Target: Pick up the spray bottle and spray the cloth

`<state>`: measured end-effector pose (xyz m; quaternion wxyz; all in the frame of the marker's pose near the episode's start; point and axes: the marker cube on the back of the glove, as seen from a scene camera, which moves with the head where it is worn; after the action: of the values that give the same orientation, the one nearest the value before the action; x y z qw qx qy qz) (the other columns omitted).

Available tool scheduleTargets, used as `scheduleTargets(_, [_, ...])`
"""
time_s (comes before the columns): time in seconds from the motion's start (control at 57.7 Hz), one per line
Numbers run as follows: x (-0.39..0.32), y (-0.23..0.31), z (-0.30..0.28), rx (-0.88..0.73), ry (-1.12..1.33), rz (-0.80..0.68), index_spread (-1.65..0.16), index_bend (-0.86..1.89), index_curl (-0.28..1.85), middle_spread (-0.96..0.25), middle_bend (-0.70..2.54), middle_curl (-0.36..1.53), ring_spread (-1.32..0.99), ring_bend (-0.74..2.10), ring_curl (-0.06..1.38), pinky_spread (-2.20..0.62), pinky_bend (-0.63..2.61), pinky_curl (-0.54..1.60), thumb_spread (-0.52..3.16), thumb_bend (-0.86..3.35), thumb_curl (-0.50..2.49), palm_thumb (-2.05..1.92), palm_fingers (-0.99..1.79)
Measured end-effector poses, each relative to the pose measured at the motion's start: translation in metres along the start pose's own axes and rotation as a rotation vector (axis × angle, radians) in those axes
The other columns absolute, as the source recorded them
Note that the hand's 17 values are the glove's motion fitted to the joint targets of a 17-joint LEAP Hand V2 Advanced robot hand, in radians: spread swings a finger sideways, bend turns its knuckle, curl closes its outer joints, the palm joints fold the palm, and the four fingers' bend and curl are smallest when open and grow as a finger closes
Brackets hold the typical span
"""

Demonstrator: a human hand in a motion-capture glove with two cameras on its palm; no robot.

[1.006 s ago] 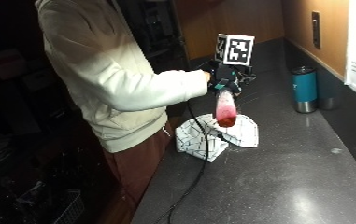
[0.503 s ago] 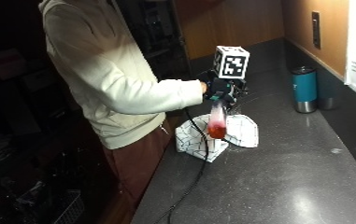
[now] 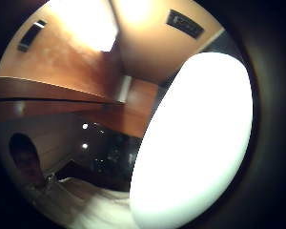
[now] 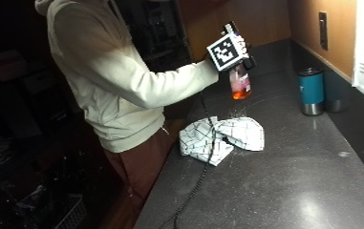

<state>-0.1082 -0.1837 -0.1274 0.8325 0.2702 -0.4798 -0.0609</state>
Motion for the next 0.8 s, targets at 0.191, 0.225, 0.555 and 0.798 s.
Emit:
scheduleTargets(0.191, [0.059, -0.02, 0.062, 0.218, 0.063, -0.012, -0.18, 0.41, 0.55, -0.14, 0.62, 0.52, -0.18, 0.62, 0.46, -0.21, 0.37, 0.39, 0.02, -0.03, 0.74, 1.02, 1.34])
scheduleTargets(0.225, [0.068, -0.03, 0.079, 0.274, 0.051, -0.008, -0.18, 0.4, 0.55, -0.14, 0.62, 0.51, -0.18, 0.62, 0.46, -0.21, 0.37, 0.39, 0.03, -0.04, 0.74, 1.02, 1.33])
scheduleTargets(0.555, [0.144, -0.026, 0.171, 0.099, 0.098, 0.051, -0.17, 0.37, 0.55, -0.13, 0.57, 0.5, -0.14, 0.57, 0.45, -0.19, 0.36, 0.39, 0.1, -0.04, 0.75, 1.0, 1.32])
scheduleTargets(0.798, [0.181, -0.024, 0.189, -0.008, 0.222, 0.089, -0.15, 0.33, 0.54, -0.09, 0.5, 0.47, -0.15, 0.51, 0.43, -0.17, 0.32, 0.37, 0.16, -0.03, 0.75, 1.0, 1.24])
